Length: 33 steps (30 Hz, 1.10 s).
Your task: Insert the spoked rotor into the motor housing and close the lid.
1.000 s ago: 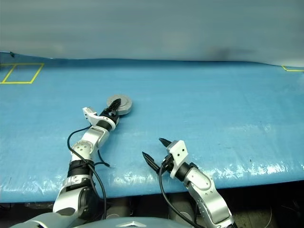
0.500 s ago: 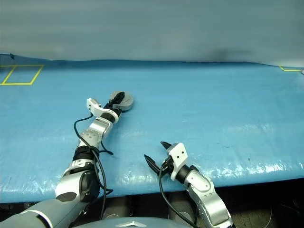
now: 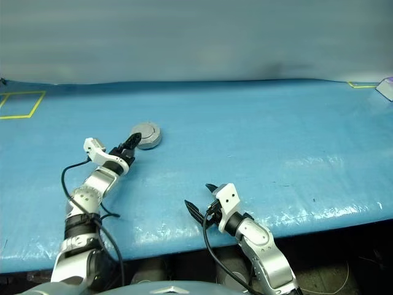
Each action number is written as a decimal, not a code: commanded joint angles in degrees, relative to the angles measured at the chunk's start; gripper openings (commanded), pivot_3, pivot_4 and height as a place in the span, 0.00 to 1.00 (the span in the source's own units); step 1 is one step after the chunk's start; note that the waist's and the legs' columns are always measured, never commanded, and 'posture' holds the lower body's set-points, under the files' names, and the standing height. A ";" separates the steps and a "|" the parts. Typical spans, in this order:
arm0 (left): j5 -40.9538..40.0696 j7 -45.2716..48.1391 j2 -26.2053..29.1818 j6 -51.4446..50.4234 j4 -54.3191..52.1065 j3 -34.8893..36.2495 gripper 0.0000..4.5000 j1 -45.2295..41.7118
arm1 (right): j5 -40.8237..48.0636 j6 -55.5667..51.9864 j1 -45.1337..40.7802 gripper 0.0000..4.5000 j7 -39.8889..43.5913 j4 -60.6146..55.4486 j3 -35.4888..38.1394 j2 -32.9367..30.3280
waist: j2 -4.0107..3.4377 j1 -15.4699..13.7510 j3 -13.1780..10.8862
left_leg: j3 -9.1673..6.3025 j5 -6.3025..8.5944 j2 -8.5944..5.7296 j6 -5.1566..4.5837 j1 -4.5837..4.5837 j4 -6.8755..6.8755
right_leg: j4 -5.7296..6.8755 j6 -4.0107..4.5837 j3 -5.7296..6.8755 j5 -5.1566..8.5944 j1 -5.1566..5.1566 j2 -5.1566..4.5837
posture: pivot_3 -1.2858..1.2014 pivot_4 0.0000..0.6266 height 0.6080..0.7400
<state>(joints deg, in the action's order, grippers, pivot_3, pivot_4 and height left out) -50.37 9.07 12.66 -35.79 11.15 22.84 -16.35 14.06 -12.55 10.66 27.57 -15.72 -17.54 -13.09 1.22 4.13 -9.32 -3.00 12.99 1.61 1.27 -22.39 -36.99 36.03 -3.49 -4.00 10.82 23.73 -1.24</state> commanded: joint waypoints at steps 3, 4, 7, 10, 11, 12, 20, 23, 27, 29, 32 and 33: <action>6.86 6.54 4.78 -0.15 -16.83 -8.32 0.99 13.09 | -0.22 1.86 -0.19 1.00 -1.59 -0.93 2.23 1.21 | -0.03 -0.30 0.01 | 0.07 0.01 -0.02 0.02 -0.05 -0.01 | -0.03 0.00 -0.01 0.00 0.05 -0.11 | 0.52 0.24 1.00; 9.01 7.33 5.07 2.61 -20.07 -9.25 0.99 15.41 | -0.46 3.46 -0.03 1.00 -2.00 -0.62 2.86 1.67 | -0.02 -0.49 0.02 | 0.08 0.02 -0.05 0.02 -0.09 0.00 | -0.03 0.00 -0.01 0.00 0.09 -0.15 | 0.52 0.24 1.00; 16.47 10.21 6.07 11.01 -27.15 -12.75 0.99 21.06 | -1.94 7.16 0.43 1.00 -3.22 -0.27 4.07 2.08 | 0.00 -0.96 0.00 | 0.08 0.04 -0.04 0.04 -0.26 0.04 | -0.09 0.01 0.01 0.00 0.24 -0.16 | 0.52 0.24 1.00; 22.12 12.77 5.32 19.29 -30.67 -15.61 0.99 25.51 | -3.60 10.56 0.72 1.00 -3.56 0.49 5.25 1.37 | 0.00 -1.51 -0.01 | 0.13 0.04 -0.02 0.05 -0.62 0.02 | -0.07 0.01 0.01 0.01 0.73 -0.16 | 0.52 0.24 1.00; 24.24 13.17 5.34 21.61 -31.01 -16.54 0.99 26.37 | -3.82 11.29 0.81 1.00 -3.67 0.70 5.61 1.26 | -0.01 -1.72 -0.01 | 0.16 0.04 -0.02 0.05 -0.66 0.03 | -0.07 0.01 0.00 0.01 0.72 -0.18 | 0.52 0.24 1.00; 26.42 13.31 5.38 23.75 -31.16 -17.48 0.99 27.12 | -3.84 11.86 0.94 1.00 -3.76 0.83 6.11 1.19 | -0.01 -1.94 -0.01 | 0.20 0.04 -0.03 0.05 -0.70 0.04 | -0.07 0.01 -0.02 0.00 0.75 -0.19 | 0.52 0.24 1.00; 37.97 12.60 1.84 41.40 -26.71 -21.49 0.99 29.90 | -1.89 15.19 2.12 1.00 -3.64 0.44 9.37 2.11 | -0.02 -2.12 -0.01 | 0.23 0.05 -0.02 0.02 -0.86 0.02 | -0.08 0.01 -0.03 0.00 0.87 -0.17 | 0.52 0.24 1.00; 39.56 12.66 1.21 43.73 -25.48 -22.14 0.99 30.18 | -1.97 16.21 2.58 1.00 -3.15 0.65 9.51 1.94 | -0.02 -2.10 -0.01 | 0.23 0.05 -0.01 0.01 -0.86 0.01 | -0.07 0.01 -0.03 0.01 0.87 -0.17 | 0.52 0.24 1.00; 40.29 13.59 1.36 44.43 -24.91 -23.09 0.99 31.20 | -2.35 16.86 2.84 1.00 -2.65 1.32 9.31 1.61 | -0.03 -2.07 -0.02 | 0.23 0.05 -0.01 0.00 -0.87 0.01 | -0.07 0.01 -0.02 0.01 0.87 -0.17 | 0.52 0.24 1.00; 40.18 13.75 1.32 44.15 -24.91 -23.12 0.99 31.43 | -2.23 16.87 2.88 1.00 -2.54 1.43 9.37 1.70 | -0.03 -2.07 -0.02 | 0.23 0.06 -0.01 0.00 -0.87 0.01 | -0.07 0.00 -0.02 0.01 0.88 -0.17 | 0.52 0.24 1.00; 40.34 13.93 1.29 43.94 -24.95 -23.03 0.99 31.60 | -2.38 16.79 2.83 1.00 -2.38 1.57 9.36 1.60 | -0.03 -2.07 -0.02 | 0.23 0.05 0.00 0.00 -0.87 -0.02 | -0.07 0.00 -0.01 0.01 0.86 -0.17 | 0.52 0.24 1.00; 40.35 13.94 1.29 43.88 -24.94 -22.99 0.99 31.62 | -2.49 16.80 2.83 1.00 -2.36 1.60 9.35 1.54 | -0.03 -2.07 -0.02 | 0.23 0.06 -0.01 0.00 -0.87 -0.04 | -0.07 0.00 -0.01 0.01 0.86 -0.17 | 0.52 0.24 1.00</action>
<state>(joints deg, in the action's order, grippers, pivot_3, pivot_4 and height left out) -10.10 22.72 13.81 6.96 -13.36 -0.17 15.14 11.59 3.14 13.56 25.01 -13.50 -8.52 -11.41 1.19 2.06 -9.34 -2.78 13.05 1.60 1.27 -23.25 -37.03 35.96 -3.49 -4.01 10.83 24.59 -1.41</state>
